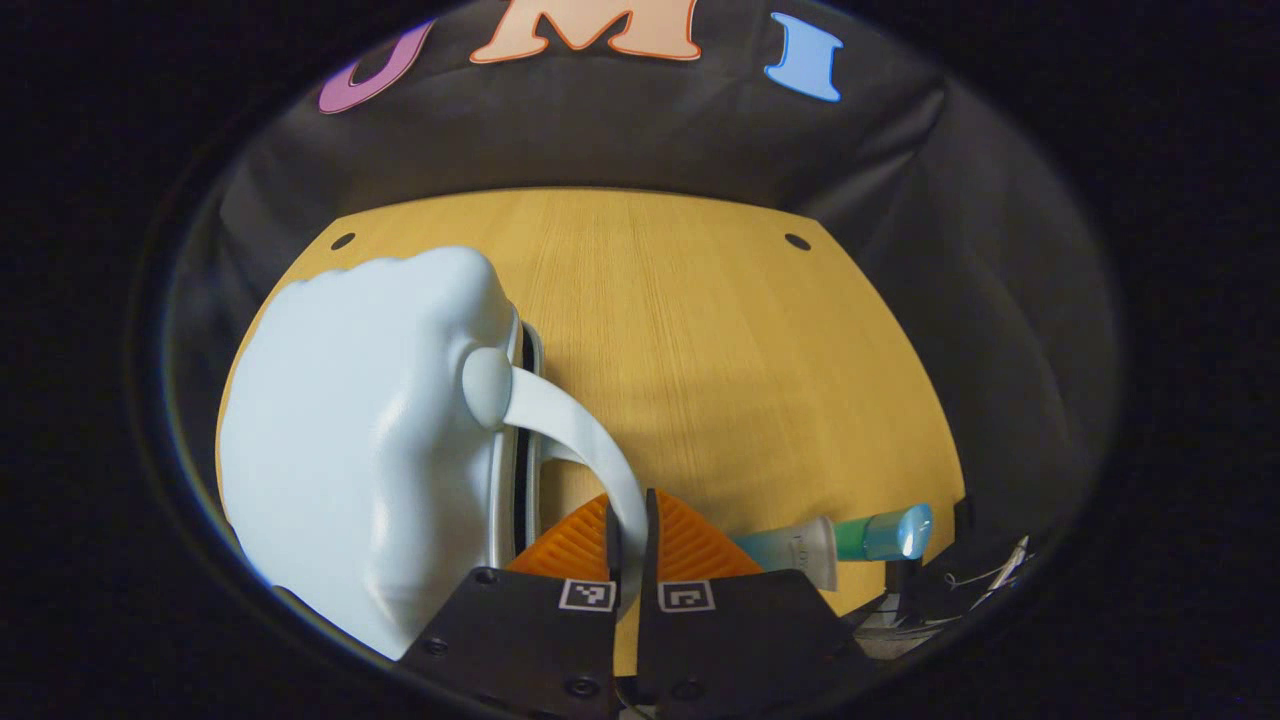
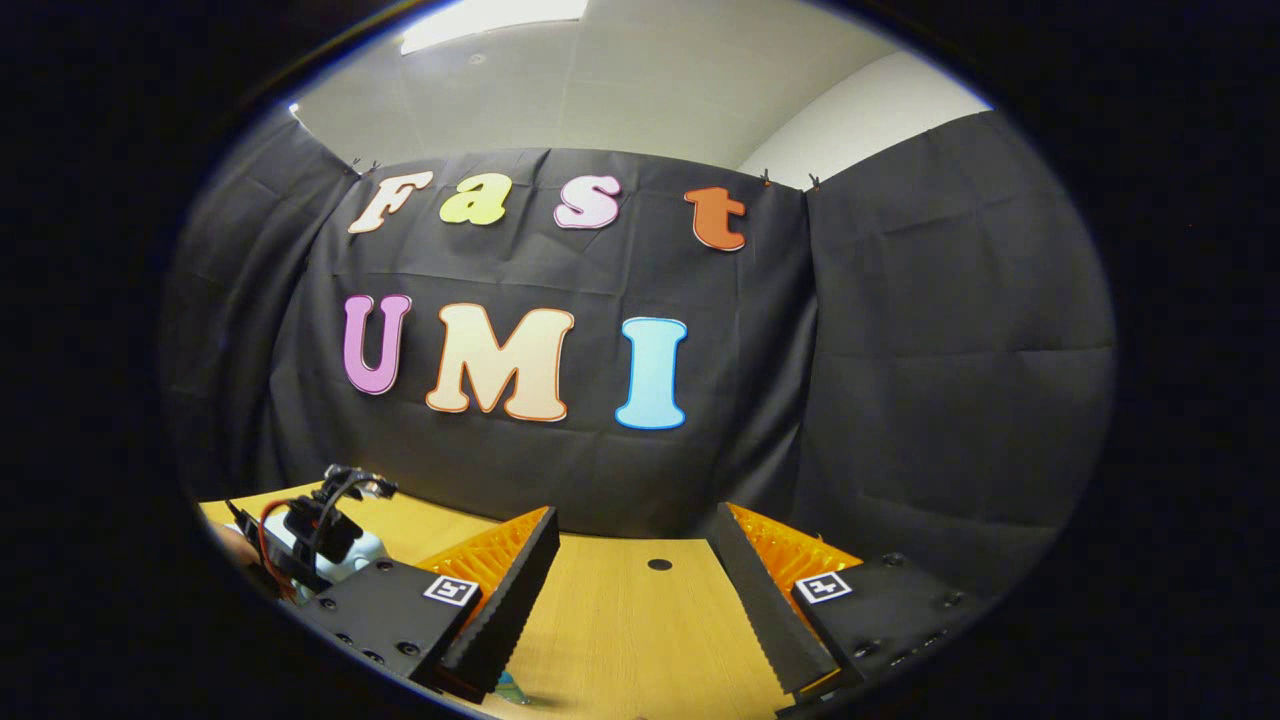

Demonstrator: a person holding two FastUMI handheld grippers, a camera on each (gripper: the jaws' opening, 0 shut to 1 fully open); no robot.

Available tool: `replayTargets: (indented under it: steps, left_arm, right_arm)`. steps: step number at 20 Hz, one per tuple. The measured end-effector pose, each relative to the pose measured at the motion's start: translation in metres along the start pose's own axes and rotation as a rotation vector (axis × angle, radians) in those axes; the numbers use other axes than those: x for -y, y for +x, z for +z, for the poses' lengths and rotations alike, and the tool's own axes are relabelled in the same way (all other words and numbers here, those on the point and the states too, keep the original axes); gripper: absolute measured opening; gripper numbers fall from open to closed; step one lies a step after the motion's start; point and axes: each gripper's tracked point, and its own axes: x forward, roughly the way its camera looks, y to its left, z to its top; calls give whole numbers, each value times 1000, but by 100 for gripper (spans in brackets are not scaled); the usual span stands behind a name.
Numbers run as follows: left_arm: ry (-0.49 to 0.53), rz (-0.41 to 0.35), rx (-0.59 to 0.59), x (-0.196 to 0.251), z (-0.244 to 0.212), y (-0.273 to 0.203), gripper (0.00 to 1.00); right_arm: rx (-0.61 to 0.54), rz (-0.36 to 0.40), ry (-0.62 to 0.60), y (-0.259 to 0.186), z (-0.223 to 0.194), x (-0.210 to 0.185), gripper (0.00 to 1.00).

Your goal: First open the suitcase, pack the skin care products into it, and then close the suitcase.

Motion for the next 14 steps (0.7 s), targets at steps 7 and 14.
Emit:
replayTargets:
  steps: [7, 14]
  left_arm:
    - [-12, -36, 118, -5, 40, -45, 1]
    - [-39, -58, 232, -52, 88, -110, 1]
  right_arm:
    - [12, 54, 24, 7, 4, -19, 99]
    - [1, 100, 52, 21, 0, -55, 99]
